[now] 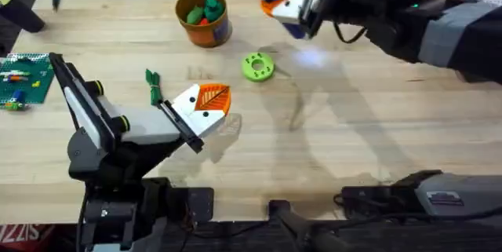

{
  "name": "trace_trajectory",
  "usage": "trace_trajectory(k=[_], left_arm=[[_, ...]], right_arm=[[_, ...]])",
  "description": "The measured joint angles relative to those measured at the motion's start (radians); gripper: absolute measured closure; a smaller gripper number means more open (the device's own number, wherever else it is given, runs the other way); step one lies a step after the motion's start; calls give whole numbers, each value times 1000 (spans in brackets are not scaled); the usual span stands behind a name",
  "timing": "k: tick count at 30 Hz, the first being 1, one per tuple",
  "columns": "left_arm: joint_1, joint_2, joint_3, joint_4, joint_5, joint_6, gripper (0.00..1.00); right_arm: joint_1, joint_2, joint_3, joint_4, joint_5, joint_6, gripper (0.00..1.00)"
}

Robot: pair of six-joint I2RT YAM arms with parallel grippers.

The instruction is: Pick up the gripper from the table and insert it into the empty holder that is missing its gripper. Then pick up a screw, insert it into the mounting hole, and use the screwdriver to tighten it. Finally, clean up the table by picking up the vegetable and placing it into the bucket.

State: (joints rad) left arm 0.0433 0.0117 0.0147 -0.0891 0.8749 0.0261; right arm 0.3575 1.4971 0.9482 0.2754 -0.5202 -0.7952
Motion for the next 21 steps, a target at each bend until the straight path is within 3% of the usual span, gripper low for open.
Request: trace_trajectory(k=[6, 13, 21], left_arm=[[0, 0, 0, 0, 0, 0, 988], [0, 0, 0, 0, 0, 0, 988], [0, 0, 0, 0, 0, 0, 988]], right_arm=[[-36, 26, 2, -76, 202, -331, 974], [-70, 184, 6, -82, 361, -652, 974], [-105, 309, 6, -86, 449, -781, 974]])
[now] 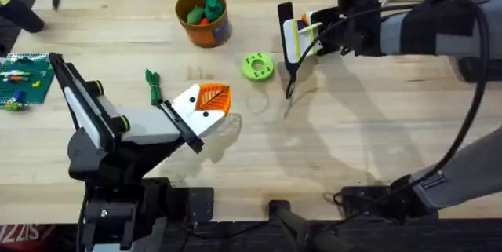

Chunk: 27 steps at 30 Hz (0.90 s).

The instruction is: Pick up the gripper from the table and insert it into the empty holder that is missing its gripper. Then pick up a screw, insert it into the mounting hole, and use the screwdriver to tighten it. Finally, clean up the table by picking up the vegetable and placing it into the bucket.

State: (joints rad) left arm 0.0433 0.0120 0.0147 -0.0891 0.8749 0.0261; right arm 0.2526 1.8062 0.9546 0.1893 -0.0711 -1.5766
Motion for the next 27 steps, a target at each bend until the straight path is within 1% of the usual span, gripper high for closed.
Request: trace_trajectory(k=[3, 4, 5, 6, 7, 10, 12, 13, 15, 17, 18, 23, 27], left_arm=[[0, 0, 0, 0, 0, 0, 988], [0, 0, 0, 0, 0, 0, 988], [0, 0, 0, 0, 0, 0, 988], [0, 0, 0, 0, 0, 0, 988], [0, 0, 0, 0, 0, 0, 988], [0, 0, 0, 0, 0, 0, 988], [0, 0, 0, 0, 0, 0, 988], [0, 0, 0, 0, 0, 0, 988], [0, 0, 0, 0, 0, 0, 988], [0, 0, 0, 0, 0, 0, 988], [0, 0, 0, 0, 0, 0, 988], [0, 0, 0, 0, 0, 0, 988], [0, 0, 0, 0, 0, 0, 988]], right_arm=[[-4, 7, 0, -3, 8, -11, 974], [-4, 7, 0, -3, 8, -13, 957], [-4, 7, 0, -3, 8, -19, 862], [-4, 7, 0, -3, 11, -23, 813], [-4, 7, 0, -3, 12, -26, 783], [-4, 7, 1, -19, 13, -31, 747], [-4, 7, 6, -48, 15, -34, 704], [-4, 7, 8, -61, 16, -33, 623], [-4, 5, 17, -72, 15, -41, 327], [-4, -5, 36, -84, 16, -44, 58], [-4, -11, 40, -93, 18, -38, 21], [-4, -13, 40, -103, 27, 45, 8], [-5, -41, 37, -123, 29, 245, 8]])
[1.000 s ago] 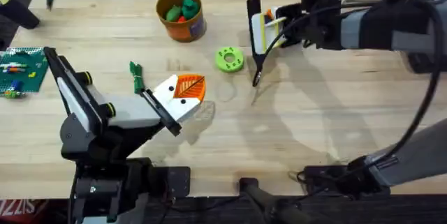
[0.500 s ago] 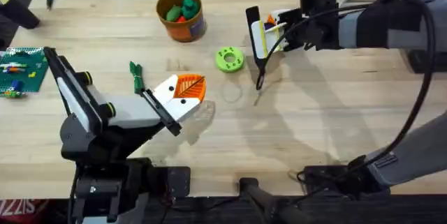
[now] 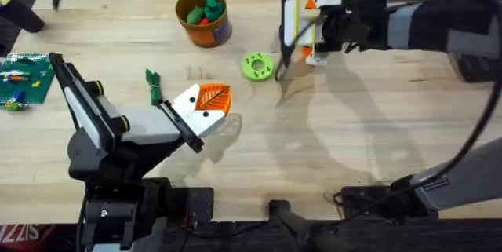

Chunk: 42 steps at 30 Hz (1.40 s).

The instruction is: Pick up the gripper from the table and insert it into the empty holder that is missing its gripper. Then pick up a screw, insert it into the mounting hole, and use the screwdriver to tighten it. Finally, clean up the table by picking up the vegetable and placing it into the bucket.

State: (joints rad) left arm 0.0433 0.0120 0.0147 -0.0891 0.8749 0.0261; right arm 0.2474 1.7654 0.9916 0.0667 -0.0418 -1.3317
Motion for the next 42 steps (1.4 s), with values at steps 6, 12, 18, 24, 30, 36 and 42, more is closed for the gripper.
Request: trace_trajectory(k=[6, 12, 18, 24, 30, 36, 42], left_arm=[[0, 0, 0, 0, 0, 3, 311], [0, 0, 0, 5, -3, 3, 16], [0, 0, -1, 49, -91, -114, 16], [0, 0, 96, -151, -249, -277, 15], [0, 44, 377, -401, -382, -268, 15], [0, 268, 665, -611, -478, -191, 16], [0, 573, 958, -869, -591, -130, 15]], right_arm=[[1, -177, -2, -92, 0, 412, 8], [1, -472, -2, -269, 0, 990, 8], [-5, -638, -2, -380, -1, 1295, 8], [-35, -729, -2, -545, -4, 1445, 8], [-75, -754, 2, -728, -4, 1488, 8], [-102, -754, 37, -826, -4, 1497, 8], [-103, -754, 63, -836, -5, 1497, 8]])
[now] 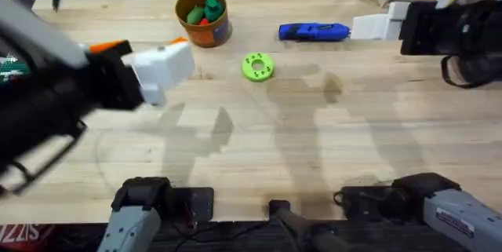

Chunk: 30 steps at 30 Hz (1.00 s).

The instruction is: Pick up the gripper from the table and insert it into the empty holder that is missing its gripper. Then pick up a screw, insert it into the mounting hole, and use the screwdriver to tighten it. Finally, clean up the table by picking up the vegetable and placing it into the bucket.

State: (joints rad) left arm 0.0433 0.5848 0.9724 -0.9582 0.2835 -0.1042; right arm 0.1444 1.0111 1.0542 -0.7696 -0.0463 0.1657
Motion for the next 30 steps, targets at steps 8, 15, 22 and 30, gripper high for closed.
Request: trace_trajectory(k=[8, 15, 22, 30], left_arm=[[0, 331, 336, -236, -95, 151, 15], [0, 444, 353, -248, -185, 185, 15], [19, 610, 353, -323, -290, 114, 16], [84, 849, 353, -334, -368, 0, 15]], right_arm=[[0, 0, 0, -2, 0, 7, 8], [0, 0, 0, -24, 0, 7, 8], [0, 0, 0, -24, 0, 7, 8], [0, 0, 0, -24, 0, 8, 8]])
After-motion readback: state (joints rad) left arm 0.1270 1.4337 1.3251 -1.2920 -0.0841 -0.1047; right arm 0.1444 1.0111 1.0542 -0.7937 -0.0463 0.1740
